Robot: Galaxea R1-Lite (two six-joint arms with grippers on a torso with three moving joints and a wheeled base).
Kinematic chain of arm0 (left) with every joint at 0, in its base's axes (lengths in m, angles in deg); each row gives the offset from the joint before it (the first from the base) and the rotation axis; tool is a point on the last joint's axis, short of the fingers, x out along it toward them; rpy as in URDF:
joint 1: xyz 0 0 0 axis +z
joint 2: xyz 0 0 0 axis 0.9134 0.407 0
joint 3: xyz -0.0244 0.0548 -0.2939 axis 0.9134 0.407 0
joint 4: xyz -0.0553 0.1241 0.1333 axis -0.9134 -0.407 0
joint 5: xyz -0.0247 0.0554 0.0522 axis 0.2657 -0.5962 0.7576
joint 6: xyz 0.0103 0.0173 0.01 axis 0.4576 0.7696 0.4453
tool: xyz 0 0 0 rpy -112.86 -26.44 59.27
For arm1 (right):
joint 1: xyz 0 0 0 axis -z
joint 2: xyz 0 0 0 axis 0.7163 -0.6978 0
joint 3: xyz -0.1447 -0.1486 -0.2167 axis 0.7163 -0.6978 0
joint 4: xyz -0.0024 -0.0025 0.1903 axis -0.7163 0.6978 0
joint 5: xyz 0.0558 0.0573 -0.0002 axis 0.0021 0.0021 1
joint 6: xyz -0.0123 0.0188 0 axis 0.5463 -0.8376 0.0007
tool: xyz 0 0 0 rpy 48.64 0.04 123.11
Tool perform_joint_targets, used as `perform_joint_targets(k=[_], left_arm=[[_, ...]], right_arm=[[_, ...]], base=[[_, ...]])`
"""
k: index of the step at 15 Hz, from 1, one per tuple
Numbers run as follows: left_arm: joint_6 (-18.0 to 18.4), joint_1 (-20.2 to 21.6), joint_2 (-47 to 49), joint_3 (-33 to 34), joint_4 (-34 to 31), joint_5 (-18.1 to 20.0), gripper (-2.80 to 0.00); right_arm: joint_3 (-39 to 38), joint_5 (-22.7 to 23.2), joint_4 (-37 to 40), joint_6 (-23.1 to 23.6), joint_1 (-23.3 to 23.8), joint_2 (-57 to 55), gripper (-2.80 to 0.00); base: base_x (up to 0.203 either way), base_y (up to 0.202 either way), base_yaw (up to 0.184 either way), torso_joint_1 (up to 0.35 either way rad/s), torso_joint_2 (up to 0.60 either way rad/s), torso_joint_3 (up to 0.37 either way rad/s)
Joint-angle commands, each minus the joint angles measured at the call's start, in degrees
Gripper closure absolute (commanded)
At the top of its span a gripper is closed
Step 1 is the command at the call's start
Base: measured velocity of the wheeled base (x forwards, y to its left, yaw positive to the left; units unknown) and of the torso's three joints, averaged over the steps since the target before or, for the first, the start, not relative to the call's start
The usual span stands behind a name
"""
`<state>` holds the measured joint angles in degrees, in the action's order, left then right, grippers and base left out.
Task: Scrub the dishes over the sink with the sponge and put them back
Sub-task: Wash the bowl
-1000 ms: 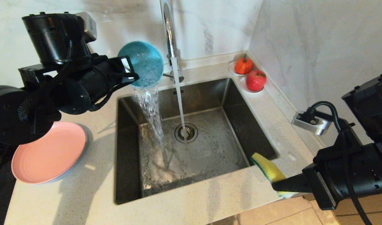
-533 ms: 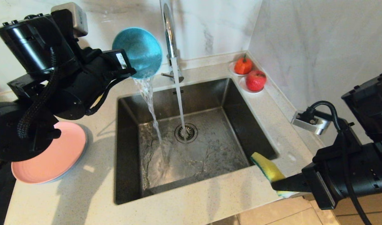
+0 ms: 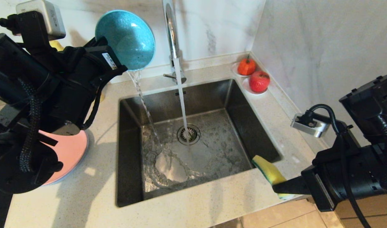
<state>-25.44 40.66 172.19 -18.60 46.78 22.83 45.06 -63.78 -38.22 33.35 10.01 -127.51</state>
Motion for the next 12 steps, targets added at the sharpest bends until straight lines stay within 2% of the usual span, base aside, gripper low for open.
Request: perform_joint_targets(k=[1, 7, 12], left_arm=[[0.1, 0.0, -0.2, 2.4, 4.3, 0.0, 0.00], [0.9, -0.1, -0.3, 4.9, 11.6, 0.5, 0.00], [0.6, -0.1, -0.9, 4.6, 12.0, 1.1, 0.00]], right_arm=[[0.3, 0.1, 0.2, -0.1, 0.0, -0.5, 0.00], [0.7, 0.1, 0.3, -0.2, -0.1, -0.3, 0.00], [0.5, 0.1, 0.5, -0.1, -0.1, -0.5, 0.00]], base=[[0.000, 0.000, 0.000, 0.000, 0.00, 0.000], [0.000, 0.000, 0.000, 0.000, 0.00, 0.000], [0.000, 0.000, 0.000, 0.000, 0.00, 0.000]])
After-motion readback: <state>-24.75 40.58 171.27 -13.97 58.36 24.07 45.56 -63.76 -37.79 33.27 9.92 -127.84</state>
